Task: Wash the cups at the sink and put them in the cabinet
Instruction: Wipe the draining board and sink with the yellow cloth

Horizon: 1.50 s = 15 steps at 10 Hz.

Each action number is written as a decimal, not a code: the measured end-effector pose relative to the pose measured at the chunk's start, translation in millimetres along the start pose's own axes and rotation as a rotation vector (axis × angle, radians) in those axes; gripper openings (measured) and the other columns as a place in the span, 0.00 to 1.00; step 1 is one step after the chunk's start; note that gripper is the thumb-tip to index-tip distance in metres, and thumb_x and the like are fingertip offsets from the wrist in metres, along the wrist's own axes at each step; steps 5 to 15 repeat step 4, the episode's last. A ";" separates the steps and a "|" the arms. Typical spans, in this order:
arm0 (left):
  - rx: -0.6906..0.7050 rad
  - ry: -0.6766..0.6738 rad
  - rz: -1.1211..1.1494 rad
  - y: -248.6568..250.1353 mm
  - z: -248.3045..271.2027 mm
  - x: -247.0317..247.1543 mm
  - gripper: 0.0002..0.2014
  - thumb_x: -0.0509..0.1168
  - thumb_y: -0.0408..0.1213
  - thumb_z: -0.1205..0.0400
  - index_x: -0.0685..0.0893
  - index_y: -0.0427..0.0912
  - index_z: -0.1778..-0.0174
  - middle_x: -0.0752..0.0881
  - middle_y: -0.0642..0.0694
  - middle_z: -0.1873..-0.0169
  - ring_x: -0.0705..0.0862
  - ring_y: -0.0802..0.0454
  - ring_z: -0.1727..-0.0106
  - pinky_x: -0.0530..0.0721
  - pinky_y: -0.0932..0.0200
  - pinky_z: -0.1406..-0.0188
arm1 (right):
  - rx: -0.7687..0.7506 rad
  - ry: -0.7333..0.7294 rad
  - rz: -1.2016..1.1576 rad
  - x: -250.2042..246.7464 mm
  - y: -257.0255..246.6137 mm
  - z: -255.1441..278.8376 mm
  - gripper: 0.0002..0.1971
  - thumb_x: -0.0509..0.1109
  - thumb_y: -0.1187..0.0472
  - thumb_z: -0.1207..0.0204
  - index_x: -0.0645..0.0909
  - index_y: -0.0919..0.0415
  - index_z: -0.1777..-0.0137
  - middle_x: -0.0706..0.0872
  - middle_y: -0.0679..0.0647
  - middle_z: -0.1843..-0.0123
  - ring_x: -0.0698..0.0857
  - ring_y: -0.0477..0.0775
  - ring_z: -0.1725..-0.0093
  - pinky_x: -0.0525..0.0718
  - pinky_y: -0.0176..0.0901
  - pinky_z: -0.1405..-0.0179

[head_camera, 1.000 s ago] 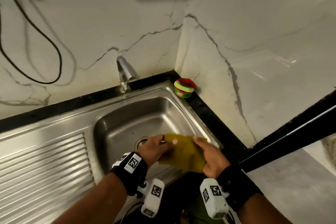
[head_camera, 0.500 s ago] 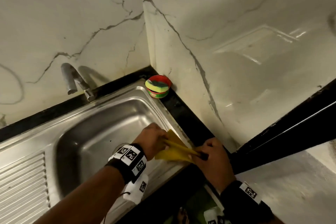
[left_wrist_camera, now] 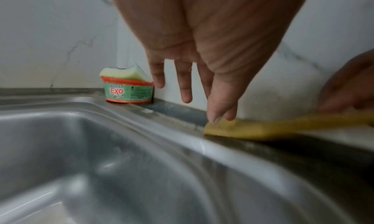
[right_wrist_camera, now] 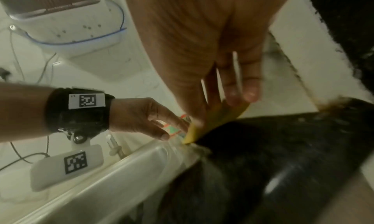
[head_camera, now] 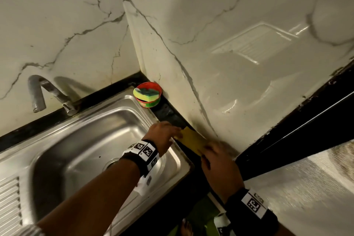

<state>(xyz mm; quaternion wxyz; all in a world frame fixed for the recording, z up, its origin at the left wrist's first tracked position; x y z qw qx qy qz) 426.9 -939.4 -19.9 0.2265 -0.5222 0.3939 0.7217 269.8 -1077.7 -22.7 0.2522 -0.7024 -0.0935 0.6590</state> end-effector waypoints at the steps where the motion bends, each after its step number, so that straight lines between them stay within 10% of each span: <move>1: -0.106 -0.234 -0.208 -11.3 15.8 36.9 0.29 0.59 0.33 0.15 0.70 0.63 0.20 0.64 0.62 0.16 0.57 0.49 0.13 0.51 0.36 0.15 | 0.075 -0.226 0.051 28.4 11.4 20.6 0.17 0.64 0.45 0.16 0.81 0.47 0.32 0.74 0.45 0.28 0.72 0.46 0.26 0.78 0.36 0.34; 4: -0.200 0.097 -0.097 -13.1 48.3 9.9 0.23 0.60 0.44 0.14 0.73 0.56 0.22 0.74 0.57 0.21 0.66 0.52 0.18 0.58 0.48 0.19 | -0.110 -0.071 -0.002 18.7 -27.7 -11.7 0.09 0.67 0.52 0.19 0.86 0.53 0.47 0.82 0.51 0.38 0.80 0.54 0.38 0.85 0.47 0.41; 15: -0.200 0.097 -0.097 -13.1 48.3 9.9 0.23 0.60 0.44 0.14 0.73 0.56 0.22 0.74 0.57 0.21 0.66 0.52 0.18 0.58 0.48 0.19 | -0.110 -0.071 -0.002 18.7 -27.7 -11.7 0.09 0.67 0.52 0.19 0.86 0.53 0.47 0.82 0.51 0.38 0.80 0.54 0.38 0.85 0.47 0.41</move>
Point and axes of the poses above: each hand's wrist, its own z-axis away from the middle knuckle, its own x-axis out of the palm, y = z × x, the point moved 5 cm from there along -z, towards the middle knuckle
